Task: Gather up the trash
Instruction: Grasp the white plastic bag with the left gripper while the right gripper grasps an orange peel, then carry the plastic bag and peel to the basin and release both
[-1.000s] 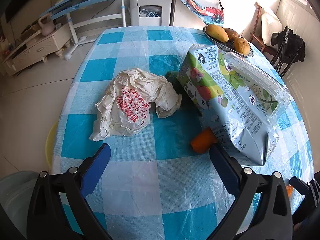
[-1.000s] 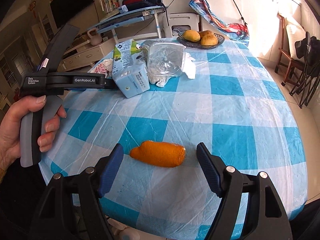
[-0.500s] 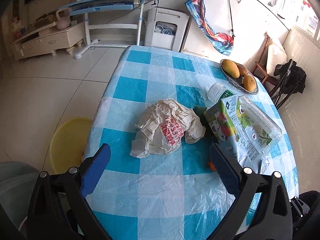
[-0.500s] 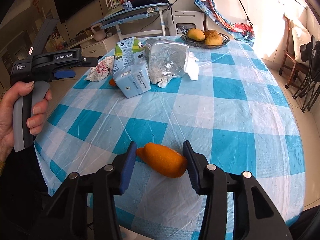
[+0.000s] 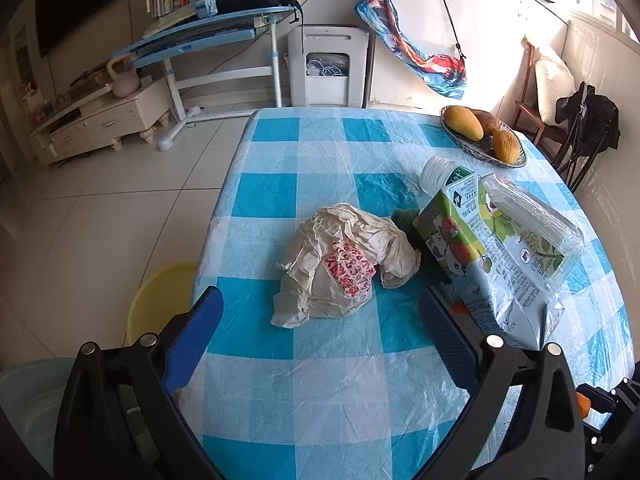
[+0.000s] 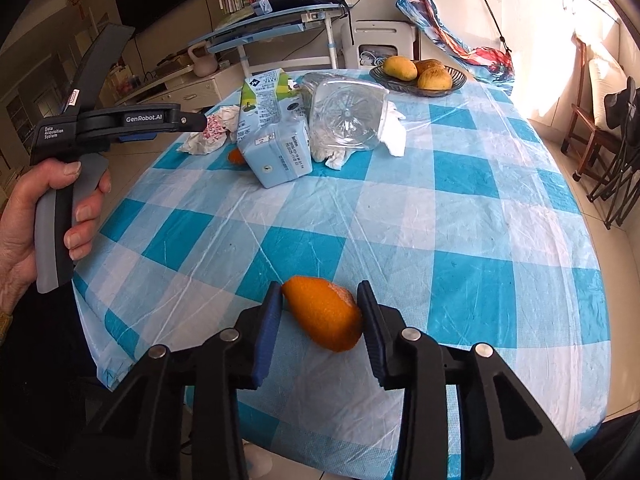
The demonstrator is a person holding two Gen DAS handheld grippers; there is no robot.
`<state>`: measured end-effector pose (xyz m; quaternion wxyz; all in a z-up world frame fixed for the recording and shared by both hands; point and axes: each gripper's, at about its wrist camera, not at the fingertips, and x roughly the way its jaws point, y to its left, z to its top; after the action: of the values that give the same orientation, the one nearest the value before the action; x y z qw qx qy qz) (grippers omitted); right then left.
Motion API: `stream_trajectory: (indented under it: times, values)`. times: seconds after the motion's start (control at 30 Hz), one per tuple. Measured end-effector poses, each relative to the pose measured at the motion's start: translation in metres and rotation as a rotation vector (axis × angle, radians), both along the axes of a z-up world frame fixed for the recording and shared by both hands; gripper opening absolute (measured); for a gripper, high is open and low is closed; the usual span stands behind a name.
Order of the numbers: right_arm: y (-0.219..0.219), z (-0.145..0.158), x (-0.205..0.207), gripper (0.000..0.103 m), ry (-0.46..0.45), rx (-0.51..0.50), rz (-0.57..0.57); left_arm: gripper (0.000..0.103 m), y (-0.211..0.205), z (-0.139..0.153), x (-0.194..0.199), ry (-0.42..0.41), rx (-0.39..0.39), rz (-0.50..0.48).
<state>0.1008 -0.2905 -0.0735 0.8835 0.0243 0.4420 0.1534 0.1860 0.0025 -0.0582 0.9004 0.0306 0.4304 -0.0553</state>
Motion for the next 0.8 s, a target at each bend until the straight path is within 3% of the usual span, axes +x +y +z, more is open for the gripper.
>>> stream_trajectory:
  times: [0.27, 0.33, 0.4, 0.47, 0.6, 0.8]
  values:
    - [-0.002, -0.003, 0.004, 0.032, -0.001, 0.031, -0.006, 0.093, -0.016, -0.025, 0.038, 0.032, 0.054, 0.027]
    - [-0.001, -0.004, 0.005, 0.032, -0.007, 0.029, -0.003, 0.070, -0.017, -0.028, 0.041, 0.056, -0.001, 0.004]
    - [-0.001, -0.004, 0.004, 0.032, -0.012, 0.031, -0.002, 0.036, -0.019, -0.029, 0.041, 0.076, -0.050, -0.030]
    - [0.000, -0.004, 0.004, 0.032, -0.016, 0.033, -0.004, 0.024, -0.023, -0.027, 0.038, 0.064, -0.031, -0.051]
    - [-0.003, -0.004, 0.004, 0.031, -0.015, 0.075, -0.019, 0.013, -0.015, -0.019, 0.026, 0.048, -0.072, -0.043]
    - [-0.001, 0.003, -0.001, 0.029, -0.050, 0.124, -0.019, 0.013, 0.024, 0.007, 0.004, -0.012, -0.190, -0.005]
